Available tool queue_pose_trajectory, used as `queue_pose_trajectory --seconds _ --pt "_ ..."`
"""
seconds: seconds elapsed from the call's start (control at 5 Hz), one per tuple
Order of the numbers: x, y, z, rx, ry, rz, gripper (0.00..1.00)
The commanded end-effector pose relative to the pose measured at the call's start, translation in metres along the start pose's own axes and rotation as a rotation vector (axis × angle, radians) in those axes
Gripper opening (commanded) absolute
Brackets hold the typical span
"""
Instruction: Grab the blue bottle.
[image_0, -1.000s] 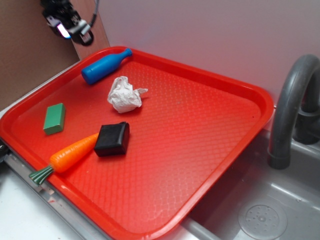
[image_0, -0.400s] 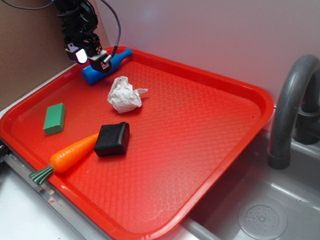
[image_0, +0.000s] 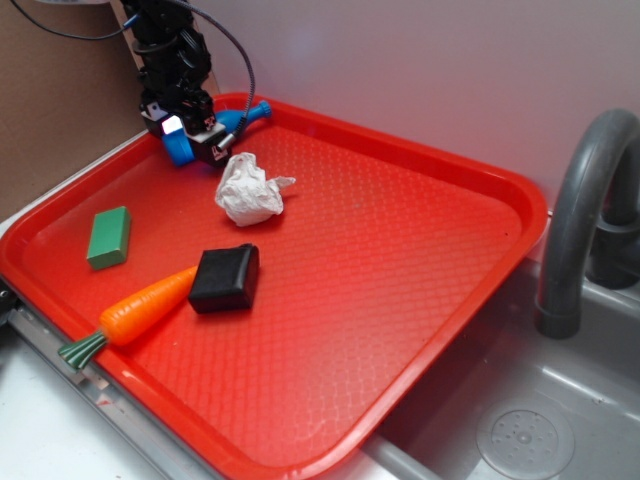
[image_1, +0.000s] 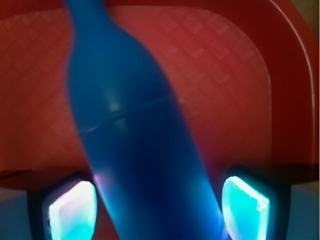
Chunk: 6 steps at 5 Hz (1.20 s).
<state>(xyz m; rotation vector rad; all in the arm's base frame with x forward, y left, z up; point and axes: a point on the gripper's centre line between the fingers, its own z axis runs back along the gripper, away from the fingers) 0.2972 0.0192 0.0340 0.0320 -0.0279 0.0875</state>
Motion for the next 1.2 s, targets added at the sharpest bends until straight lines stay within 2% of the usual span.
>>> queue_pose_trajectory --seconds 0.0,0.2,0.4,0.6,0.8,1.0 --pt "0.012 -0.017 0.022 0.029 -0.065 -0.07 0.0" --pt "0.014 -0.025 0.034 0.047 -0.07 -0.092 0.0" --pt "0.011 -0.037 0.085 0.041 -0.129 -0.068 0.0" --pt "-0.006 -0.045 0.137 -0.023 -0.163 -0.061 0.0" --pt "-0.025 -0.044 0.188 -0.062 -0.214 -0.055 0.0" --pt "-0.044 -0.037 0.218 -0.079 -0.275 -0.032 0.0"
